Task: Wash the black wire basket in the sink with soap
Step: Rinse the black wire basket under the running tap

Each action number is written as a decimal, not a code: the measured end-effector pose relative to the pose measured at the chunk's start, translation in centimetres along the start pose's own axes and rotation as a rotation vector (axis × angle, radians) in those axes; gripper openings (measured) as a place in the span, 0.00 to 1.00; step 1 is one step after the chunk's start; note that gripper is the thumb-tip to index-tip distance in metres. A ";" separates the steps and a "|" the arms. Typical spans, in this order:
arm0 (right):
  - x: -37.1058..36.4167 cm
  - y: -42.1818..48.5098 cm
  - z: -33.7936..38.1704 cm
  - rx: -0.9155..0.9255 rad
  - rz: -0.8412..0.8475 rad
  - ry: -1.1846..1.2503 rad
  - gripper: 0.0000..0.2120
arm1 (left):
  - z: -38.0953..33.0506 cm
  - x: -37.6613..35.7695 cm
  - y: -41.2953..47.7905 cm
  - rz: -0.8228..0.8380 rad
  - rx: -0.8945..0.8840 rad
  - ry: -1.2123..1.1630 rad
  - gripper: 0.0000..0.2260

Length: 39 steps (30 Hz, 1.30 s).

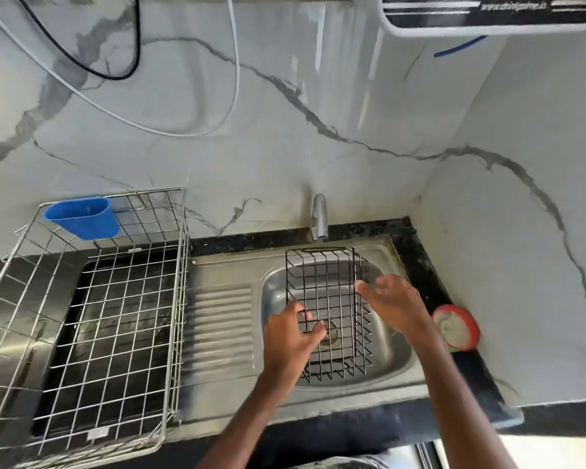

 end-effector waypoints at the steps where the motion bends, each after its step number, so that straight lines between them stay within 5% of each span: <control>1: -0.1 0.2 -0.1 -0.048 -0.019 0.005 0.30 | 0.3 -0.5 0.2 0.010 0.015 0.010 0.15; 3: -1.0 1.1 -0.3 -0.089 0.025 0.117 0.38 | 1.5 -1.7 0.7 0.027 0.049 0.051 0.15; 9: -4.8 2.8 1.1 -0.248 0.371 0.636 0.40 | 3.7 -5.6 0.8 0.069 0.118 0.136 0.20; 18: -11.3 7.9 -0.8 -0.484 0.416 0.898 0.42 | 7.0 -9.1 1.1 0.148 0.161 0.284 0.15; 24: -11.8 10.6 -1.6 -0.402 0.375 0.911 0.44 | 8.3 -7.7 2.9 0.285 0.112 0.141 0.17; 27: -11.6 11.9 -1.9 -0.383 0.312 0.841 0.37 | 8.0 -4.7 6.4 0.250 0.014 0.139 0.09; 30: -11.2 12.5 -2.2 -0.387 0.242 0.765 0.42 | 7.5 -2.6 12.3 0.102 -0.131 0.126 0.07; 35: -10.8 12.4 -1.8 -0.355 0.175 0.600 0.47 | 5.4 -6.9 21.1 0.408 -0.414 0.326 0.32; 39: -10.9 12.6 -2.2 -0.347 0.174 0.558 0.48 | 6.5 -10.8 23.9 0.572 -0.688 0.739 0.29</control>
Point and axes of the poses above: each hand's wrist, its own y-axis towards the middle knuckle, its own x-axis out of the back of the hand, z = x × y, the point moved 5 cm from there along y, towards the middle knuckle, and after that the axes turned 14 degrees about -y, right-handed, at the moved point
